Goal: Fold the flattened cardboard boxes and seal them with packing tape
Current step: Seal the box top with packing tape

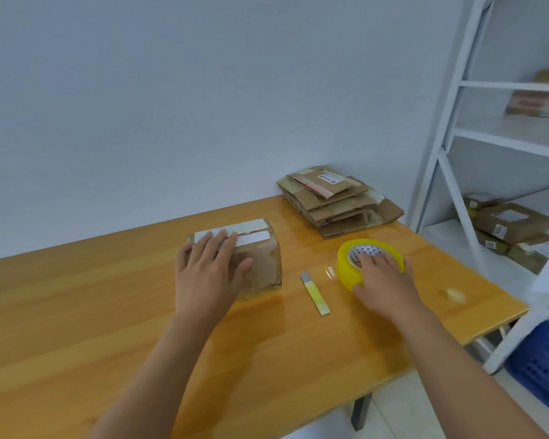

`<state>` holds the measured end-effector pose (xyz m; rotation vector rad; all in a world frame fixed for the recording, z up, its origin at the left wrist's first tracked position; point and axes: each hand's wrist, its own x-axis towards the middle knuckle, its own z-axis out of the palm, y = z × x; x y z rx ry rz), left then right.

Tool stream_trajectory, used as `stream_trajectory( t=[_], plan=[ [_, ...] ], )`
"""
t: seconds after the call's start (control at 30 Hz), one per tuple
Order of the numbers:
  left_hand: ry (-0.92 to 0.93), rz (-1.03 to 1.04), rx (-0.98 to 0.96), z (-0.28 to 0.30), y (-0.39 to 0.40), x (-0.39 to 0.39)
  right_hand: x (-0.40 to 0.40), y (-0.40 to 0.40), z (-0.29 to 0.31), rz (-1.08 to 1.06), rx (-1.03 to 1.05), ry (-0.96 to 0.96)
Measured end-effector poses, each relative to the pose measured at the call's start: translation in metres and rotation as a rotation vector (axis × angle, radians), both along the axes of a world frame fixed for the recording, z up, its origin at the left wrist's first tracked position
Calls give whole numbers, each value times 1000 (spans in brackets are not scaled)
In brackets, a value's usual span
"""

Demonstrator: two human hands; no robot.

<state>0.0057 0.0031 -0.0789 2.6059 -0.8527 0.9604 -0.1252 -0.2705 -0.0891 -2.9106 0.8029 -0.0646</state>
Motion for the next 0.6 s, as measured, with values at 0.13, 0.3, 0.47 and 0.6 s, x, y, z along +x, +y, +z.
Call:
stream_trajectory(
  t=[0.13,0.3,0.47,0.6],
  plan=[
    [74,47,21,-2,4,-1,-2,2,-1,12,0,30],
    [94,42,-31,0,12,2,-2,14,5,42,31,-73],
    [82,88,-31,0,27,5,6,36,30,139,33,-203],
    [89,139,-37,1,49,9,17,61,56,279,49,-328]
  ],
)
